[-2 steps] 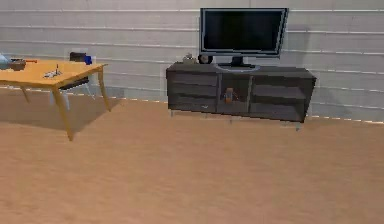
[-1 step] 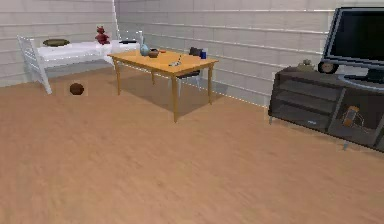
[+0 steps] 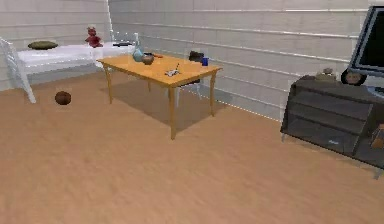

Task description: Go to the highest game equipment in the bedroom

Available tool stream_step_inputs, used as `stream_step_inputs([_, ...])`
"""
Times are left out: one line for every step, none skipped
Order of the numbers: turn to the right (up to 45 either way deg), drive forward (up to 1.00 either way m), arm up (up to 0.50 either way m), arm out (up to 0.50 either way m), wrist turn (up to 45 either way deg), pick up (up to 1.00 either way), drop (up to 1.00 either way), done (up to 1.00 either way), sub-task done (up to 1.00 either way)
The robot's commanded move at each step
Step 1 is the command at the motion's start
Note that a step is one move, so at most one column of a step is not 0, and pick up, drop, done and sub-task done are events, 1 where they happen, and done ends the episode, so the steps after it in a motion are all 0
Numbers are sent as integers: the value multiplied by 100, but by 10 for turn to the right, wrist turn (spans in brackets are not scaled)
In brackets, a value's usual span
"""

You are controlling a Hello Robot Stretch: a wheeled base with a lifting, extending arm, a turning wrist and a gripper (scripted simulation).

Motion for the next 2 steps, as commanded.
stream_step_inputs([-450, 0, 0, 0, 0, 0, 0, 0, 0])
stream_step_inputs([0, 100, 0, 0, 0, 0, 0, 0, 0])
